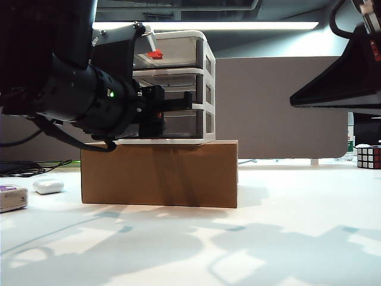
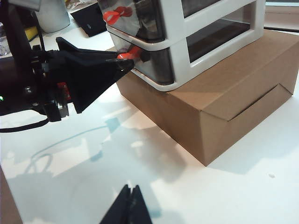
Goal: Open the third layer of the drawer on the table, pick up a pack of napkins on the table and put it in, and finally close the drawer.
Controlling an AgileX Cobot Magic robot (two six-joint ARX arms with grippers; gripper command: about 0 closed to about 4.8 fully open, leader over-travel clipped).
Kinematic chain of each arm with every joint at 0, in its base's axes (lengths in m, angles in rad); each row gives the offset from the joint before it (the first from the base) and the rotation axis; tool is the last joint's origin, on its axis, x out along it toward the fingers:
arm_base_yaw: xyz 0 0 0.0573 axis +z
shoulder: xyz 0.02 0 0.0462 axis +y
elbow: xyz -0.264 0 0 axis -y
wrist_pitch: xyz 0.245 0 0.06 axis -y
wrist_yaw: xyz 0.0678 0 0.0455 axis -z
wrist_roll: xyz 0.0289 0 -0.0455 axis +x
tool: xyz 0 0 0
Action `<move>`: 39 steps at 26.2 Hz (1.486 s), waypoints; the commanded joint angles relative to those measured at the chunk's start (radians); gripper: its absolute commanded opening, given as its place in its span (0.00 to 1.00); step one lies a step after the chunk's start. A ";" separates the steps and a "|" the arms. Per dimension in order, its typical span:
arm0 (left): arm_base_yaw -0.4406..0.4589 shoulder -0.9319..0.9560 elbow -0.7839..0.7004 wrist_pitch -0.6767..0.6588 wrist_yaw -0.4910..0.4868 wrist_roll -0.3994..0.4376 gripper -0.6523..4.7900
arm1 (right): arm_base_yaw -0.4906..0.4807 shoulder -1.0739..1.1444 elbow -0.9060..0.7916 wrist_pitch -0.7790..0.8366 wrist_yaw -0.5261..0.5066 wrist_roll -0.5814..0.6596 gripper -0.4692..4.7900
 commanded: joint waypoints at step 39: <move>-0.006 0.033 0.026 0.058 -0.037 0.012 0.34 | 0.001 -0.002 0.005 0.017 -0.013 -0.003 0.08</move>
